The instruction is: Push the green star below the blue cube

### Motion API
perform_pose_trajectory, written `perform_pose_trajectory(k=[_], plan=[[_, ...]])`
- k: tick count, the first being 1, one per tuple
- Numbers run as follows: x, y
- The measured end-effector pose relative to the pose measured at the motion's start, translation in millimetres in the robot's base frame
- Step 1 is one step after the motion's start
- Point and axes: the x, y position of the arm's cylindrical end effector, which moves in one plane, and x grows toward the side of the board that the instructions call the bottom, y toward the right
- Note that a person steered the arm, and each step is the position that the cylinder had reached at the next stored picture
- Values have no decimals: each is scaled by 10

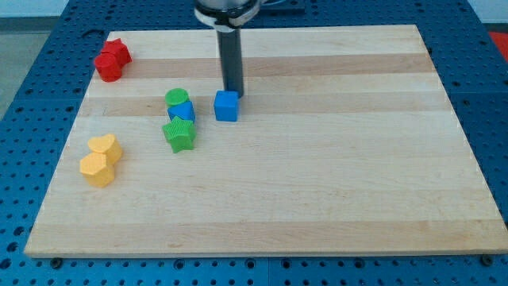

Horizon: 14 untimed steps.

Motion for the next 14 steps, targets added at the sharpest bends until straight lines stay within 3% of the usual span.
perform_pose_trajectory(k=[1, 2, 3, 5, 6, 8, 10, 14], plan=[[1, 25], [72, 548], [516, 1050], [1395, 700], [1506, 146], [1461, -878], [980, -900], [1024, -530]])
